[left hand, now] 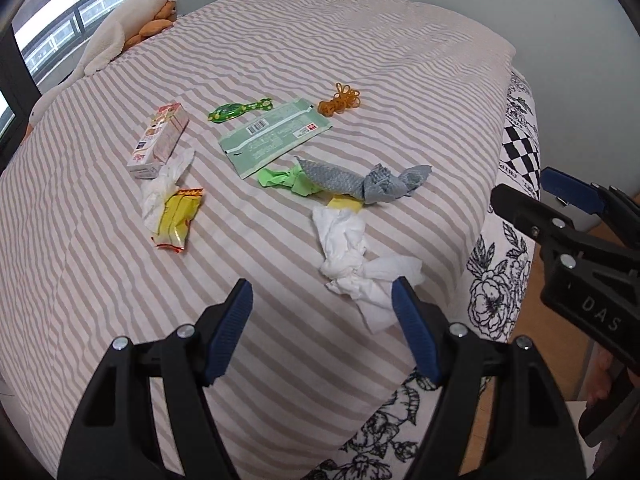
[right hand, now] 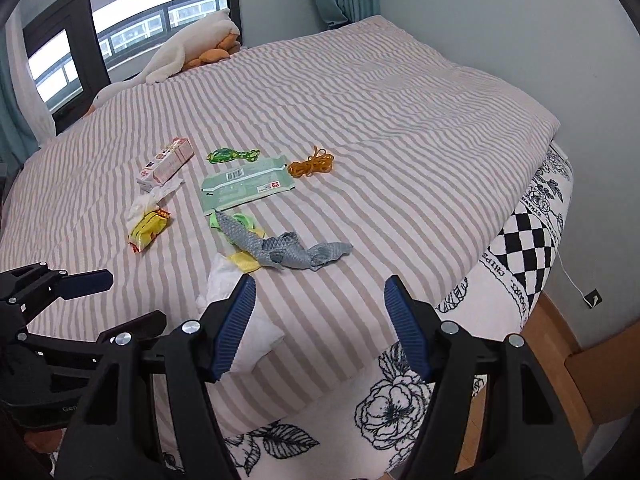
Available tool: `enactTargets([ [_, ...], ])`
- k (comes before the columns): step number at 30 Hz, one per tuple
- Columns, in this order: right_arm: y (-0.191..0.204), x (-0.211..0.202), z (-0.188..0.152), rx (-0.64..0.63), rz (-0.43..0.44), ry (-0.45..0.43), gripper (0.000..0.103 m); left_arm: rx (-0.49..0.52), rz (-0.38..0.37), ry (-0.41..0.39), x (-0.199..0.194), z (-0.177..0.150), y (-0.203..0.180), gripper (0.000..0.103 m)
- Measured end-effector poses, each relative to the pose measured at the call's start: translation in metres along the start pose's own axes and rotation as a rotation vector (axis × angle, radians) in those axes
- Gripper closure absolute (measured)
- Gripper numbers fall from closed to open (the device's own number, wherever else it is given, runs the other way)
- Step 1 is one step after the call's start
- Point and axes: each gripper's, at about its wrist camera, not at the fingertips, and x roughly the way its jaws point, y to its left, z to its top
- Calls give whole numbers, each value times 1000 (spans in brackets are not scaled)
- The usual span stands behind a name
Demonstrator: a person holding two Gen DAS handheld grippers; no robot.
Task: Collect trash
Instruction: 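Grasp the white tissue with left tool while right tool grasps the grey cloth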
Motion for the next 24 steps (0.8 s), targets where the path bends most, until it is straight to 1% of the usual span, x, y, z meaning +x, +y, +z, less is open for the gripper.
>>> enactTargets([
  [5,-13,31,7,-38,30,27,38,-7,2,24,31,13,-15,31],
  [10,-20,64,8,-65,68,54,38,-16,13,69,70,14,-18,31],
  [12,-21,76,8,-75,79,65,38,-16,10,89,85,12,-16,34],
  [13,-20,82,7,-83,85,70,38,-15,6,100,92,11,-16,42],
  [14,-19,87,6,-89,91,75,38,-15,-1,114,99,10,-15,55],
  [16,-17,97,6,-97,101,82,38,-28,-22,139,109,6,-12,68],
  [19,-12,108,7,-106,116,89,38,-27,-35,121,107,4,-8,71],
  [24,1,125,14,-120,125,89,38,3,-9,92,93,7,-1,71],
])
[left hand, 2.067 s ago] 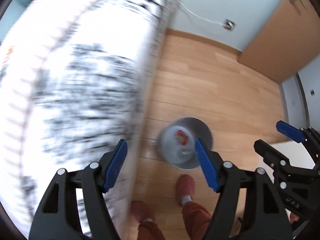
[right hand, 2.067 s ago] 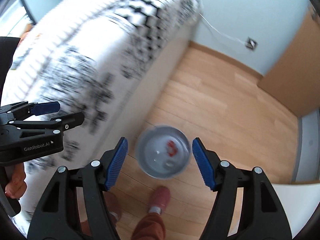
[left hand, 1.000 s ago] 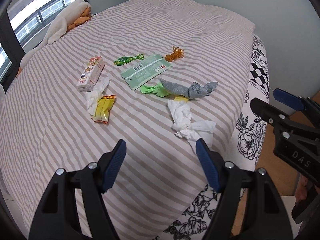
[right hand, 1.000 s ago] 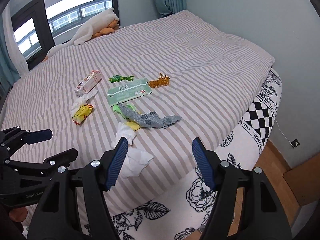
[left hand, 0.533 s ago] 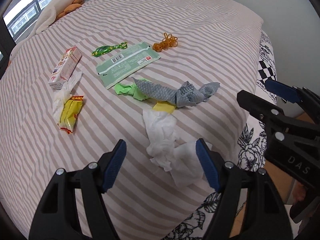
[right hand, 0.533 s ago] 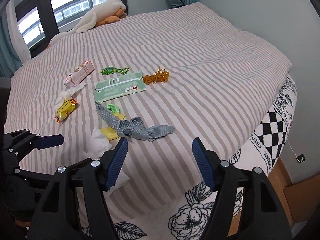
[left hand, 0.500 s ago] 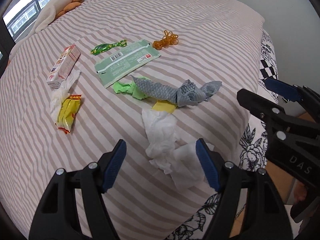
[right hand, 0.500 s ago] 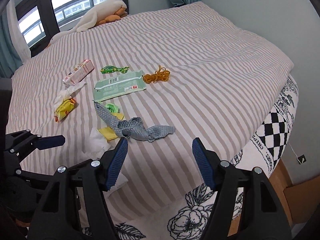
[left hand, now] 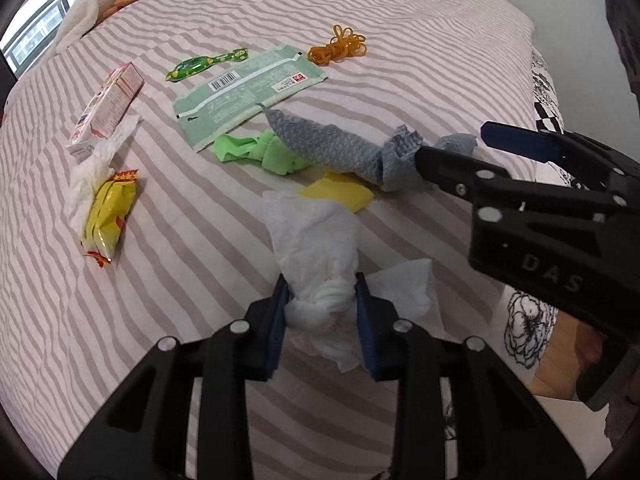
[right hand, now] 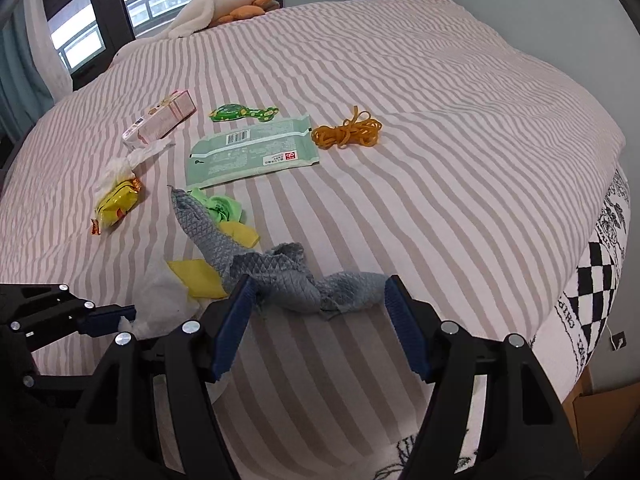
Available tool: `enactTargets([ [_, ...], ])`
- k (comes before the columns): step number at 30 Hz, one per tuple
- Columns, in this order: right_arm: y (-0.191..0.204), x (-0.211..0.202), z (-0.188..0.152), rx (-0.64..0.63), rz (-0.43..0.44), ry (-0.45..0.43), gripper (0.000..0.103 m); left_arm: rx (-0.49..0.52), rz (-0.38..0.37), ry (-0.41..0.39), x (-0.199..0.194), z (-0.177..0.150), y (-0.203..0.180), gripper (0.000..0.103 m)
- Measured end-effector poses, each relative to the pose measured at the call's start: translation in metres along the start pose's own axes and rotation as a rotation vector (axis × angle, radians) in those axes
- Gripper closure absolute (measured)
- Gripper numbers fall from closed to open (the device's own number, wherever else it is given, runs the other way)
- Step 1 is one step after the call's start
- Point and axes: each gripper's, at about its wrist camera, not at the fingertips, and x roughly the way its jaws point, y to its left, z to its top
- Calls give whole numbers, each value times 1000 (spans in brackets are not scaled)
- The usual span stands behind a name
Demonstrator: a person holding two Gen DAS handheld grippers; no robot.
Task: Collect trash
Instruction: 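Grasp the white tissue with left tool while right tool grasps the grey cloth, then lift the white tissue and grey cloth off the bed toward the bin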
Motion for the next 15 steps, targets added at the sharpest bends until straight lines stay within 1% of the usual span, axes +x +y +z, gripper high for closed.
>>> enactTargets([
  [5,9,16,3,-3,9,14,38,11,15,-14,-8,8,18,72],
  [6,11,19,4,-6,9,18,41,12,22,-13,-8,9,20,71],
  [7,14,21,4,-10,14,23,44,16,27,-14,-9,10,23,71],
  [8,16,22,4,-11,24,31,54,20,30,-14,-9,11,25,71],
  [9,19,23,4,-11,37,39,66,22,34,-17,-10,12,27,71],
  [11,24,21,4,-9,57,48,74,23,39,-18,-15,13,31,72],
  [13,27,11,5,-2,68,35,80,26,36,-31,-24,13,32,72],
  [15,28,-4,5,10,61,18,80,31,32,-44,-33,13,33,72],
])
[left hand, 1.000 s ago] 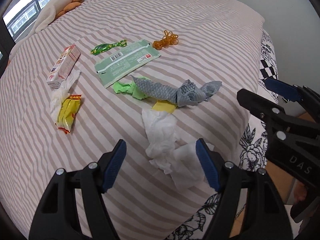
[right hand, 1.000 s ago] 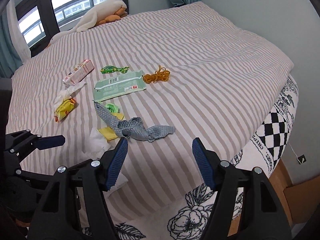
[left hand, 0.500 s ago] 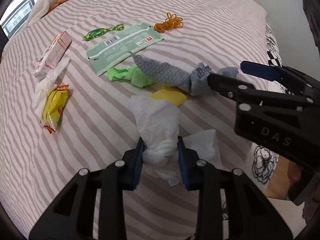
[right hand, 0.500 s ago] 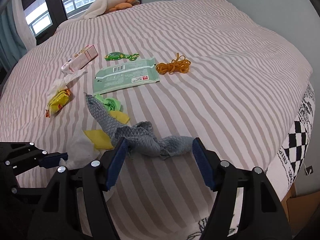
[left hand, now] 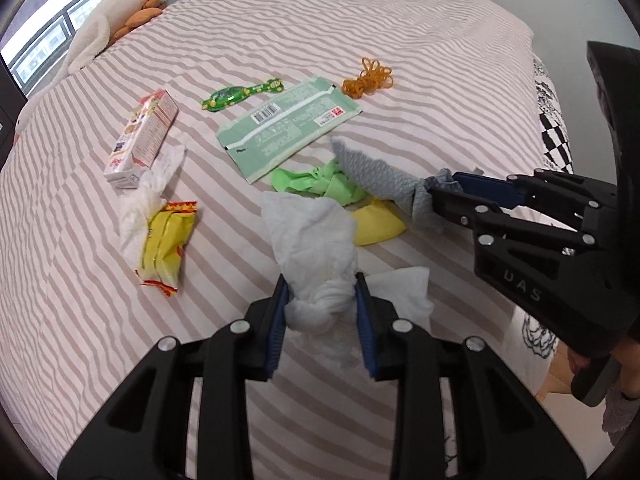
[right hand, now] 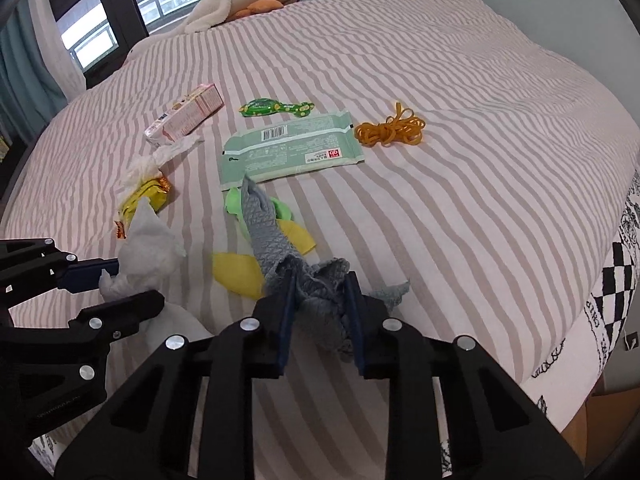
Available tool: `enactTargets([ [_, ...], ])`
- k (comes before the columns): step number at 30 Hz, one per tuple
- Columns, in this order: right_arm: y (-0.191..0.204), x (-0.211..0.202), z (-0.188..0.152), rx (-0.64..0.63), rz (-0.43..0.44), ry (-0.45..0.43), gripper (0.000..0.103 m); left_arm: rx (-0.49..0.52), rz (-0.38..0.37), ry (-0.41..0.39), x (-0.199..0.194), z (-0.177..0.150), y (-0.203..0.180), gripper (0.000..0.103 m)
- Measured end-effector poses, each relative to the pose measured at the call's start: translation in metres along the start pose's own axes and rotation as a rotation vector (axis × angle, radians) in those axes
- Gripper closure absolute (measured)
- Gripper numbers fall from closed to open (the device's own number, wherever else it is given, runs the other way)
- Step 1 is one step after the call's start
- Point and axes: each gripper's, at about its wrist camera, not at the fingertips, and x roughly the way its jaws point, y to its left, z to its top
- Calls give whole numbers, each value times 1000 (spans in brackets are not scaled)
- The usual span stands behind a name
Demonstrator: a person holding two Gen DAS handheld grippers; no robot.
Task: Collect trash
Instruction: 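Lift the white tissue and grey cloth off the bed toward the bin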
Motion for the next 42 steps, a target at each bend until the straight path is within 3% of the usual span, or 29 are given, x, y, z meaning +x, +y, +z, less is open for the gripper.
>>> enactTargets([
  [7,-1,-69,-13,86,-87,-67,80,56,-36,-59,-49,-7,-17,72],
  [16,-27,-152,-85,294,-224,-130,80,210,-148,-112,-84,-35,-86,72],
  [19,-32,-170,-103,337,-218,-146,80,243,-159,-106,-91,-49,-105,72],
  [23,-35,-187,-104,364,-97,-186,80,246,-158,-103,-103,-63,-113,72],
  [24,-33,-189,-98,343,-119,-191,80,241,-151,-103,-106,-65,-113,72],
  [26,-15,-185,-83,195,-268,-183,80,224,-133,-104,-111,-68,-108,72],
  [27,-16,-184,-78,206,-185,-181,80,213,-122,-107,-113,-69,-106,72],
  [28,-24,-182,-75,284,-43,-189,80,201,-108,-114,-116,-70,-101,72],
  [29,-28,-180,-71,332,-1,-192,80,189,-96,-119,-119,-69,-98,72],
  [31,-16,-178,-62,224,-103,-201,80,154,-82,-125,-125,-69,-89,72],
  [33,-18,-176,-58,286,7,-200,80,130,-71,-129,-129,-70,-84,72],
  [35,-3,-177,-53,191,-89,-209,80,117,-56,-137,-133,-70,-79,72],
  [38,2,-177,-51,225,-4,-210,80,104,-51,-146,-140,-73,-76,72],
  [42,5,-184,-59,228,-22,-229,80,121,-46,-151,-144,-75,-79,72],
])
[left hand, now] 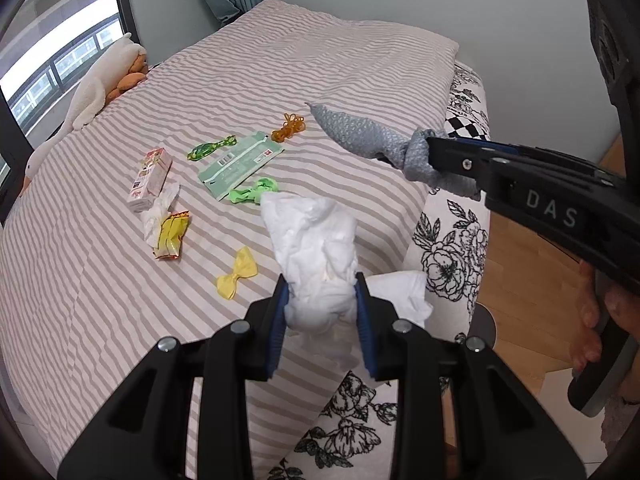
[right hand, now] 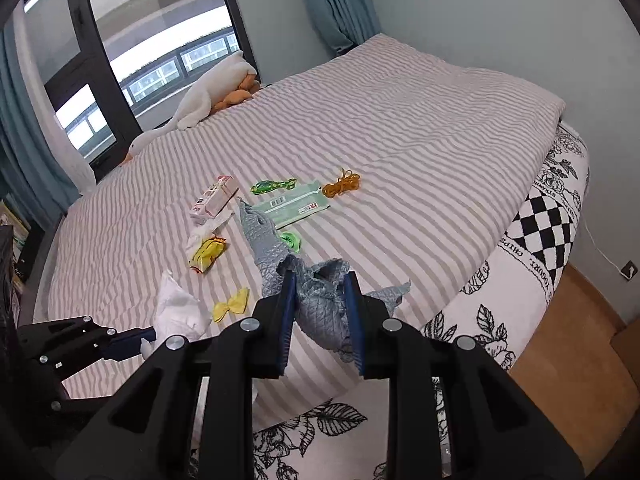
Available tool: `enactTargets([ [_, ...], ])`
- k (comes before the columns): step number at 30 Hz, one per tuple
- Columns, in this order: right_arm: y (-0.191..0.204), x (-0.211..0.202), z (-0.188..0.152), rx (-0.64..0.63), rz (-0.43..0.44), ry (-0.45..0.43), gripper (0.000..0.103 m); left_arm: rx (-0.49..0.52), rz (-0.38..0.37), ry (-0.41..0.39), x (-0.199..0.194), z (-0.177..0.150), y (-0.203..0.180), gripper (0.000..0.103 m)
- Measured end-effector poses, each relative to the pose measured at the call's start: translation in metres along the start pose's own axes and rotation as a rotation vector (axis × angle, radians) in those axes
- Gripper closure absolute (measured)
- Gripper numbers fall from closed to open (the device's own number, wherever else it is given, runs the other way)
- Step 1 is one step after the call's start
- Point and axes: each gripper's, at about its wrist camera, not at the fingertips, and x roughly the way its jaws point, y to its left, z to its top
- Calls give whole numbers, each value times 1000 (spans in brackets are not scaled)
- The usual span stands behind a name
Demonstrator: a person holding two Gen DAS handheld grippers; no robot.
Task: Collect trash
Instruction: 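Lift the white tissue and grey cloth off the bed toward the bin, then open both tools over the grey bin to drop tissue and cloth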
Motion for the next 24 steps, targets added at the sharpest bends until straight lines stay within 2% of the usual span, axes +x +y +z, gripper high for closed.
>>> enactTargets([
  [6,-38,-25,-28,79,-64,-16,80,78,-38,10,7,4,-33,72],
  [12,-111,-60,-80,205,-196,-21,80,224,-136,34,32,5,-116,72],
  [18,-197,-88,-159,320,-343,18,80,350,-244,69,73,-14,-219,72],
  [24,-275,-72,-253,416,-428,103,80,408,-302,158,142,-61,-293,71],
])
